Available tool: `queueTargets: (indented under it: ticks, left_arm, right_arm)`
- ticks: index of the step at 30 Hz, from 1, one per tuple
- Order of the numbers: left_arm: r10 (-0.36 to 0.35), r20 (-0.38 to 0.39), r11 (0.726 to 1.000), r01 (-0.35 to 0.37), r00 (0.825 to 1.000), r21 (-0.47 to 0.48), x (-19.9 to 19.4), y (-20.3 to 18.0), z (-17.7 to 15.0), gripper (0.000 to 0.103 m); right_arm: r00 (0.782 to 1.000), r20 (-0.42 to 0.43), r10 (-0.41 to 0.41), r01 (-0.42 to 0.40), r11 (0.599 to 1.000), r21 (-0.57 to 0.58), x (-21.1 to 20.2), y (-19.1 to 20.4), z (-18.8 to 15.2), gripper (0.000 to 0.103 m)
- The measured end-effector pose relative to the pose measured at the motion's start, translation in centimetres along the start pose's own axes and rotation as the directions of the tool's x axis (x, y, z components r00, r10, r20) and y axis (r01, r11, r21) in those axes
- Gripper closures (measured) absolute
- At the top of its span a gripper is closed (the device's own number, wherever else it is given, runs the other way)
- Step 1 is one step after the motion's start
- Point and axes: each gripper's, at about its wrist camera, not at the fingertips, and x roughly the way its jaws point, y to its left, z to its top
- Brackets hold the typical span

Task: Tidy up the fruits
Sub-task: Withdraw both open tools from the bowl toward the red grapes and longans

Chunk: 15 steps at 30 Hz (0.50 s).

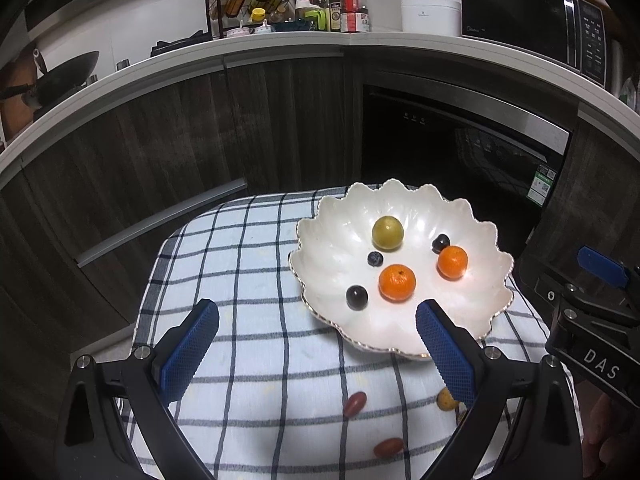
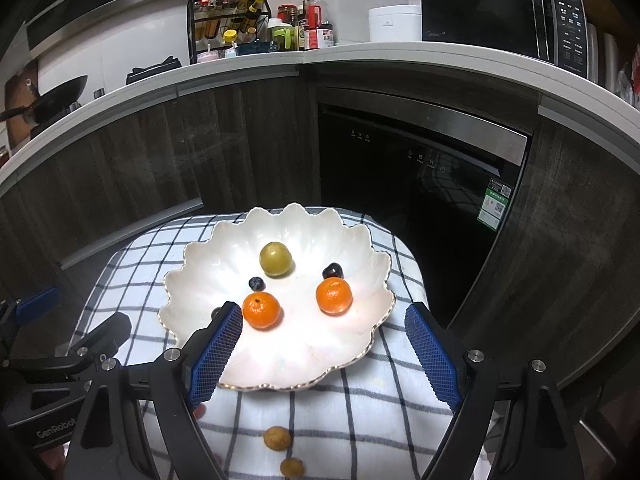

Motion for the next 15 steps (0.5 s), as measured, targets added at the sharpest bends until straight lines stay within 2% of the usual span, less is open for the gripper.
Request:
queueTargets:
  ticks: [15]
  left_arm:
    - [-0.039,-0.026,0.999,0.04,0.999,0.01,-0.6,-0.6,-2.8,0.002]
  right_arm:
    - [1.0,0.011,0.001,-0.001,1.0,-0.007,-1.7,-0.4,-2.3,0.019]
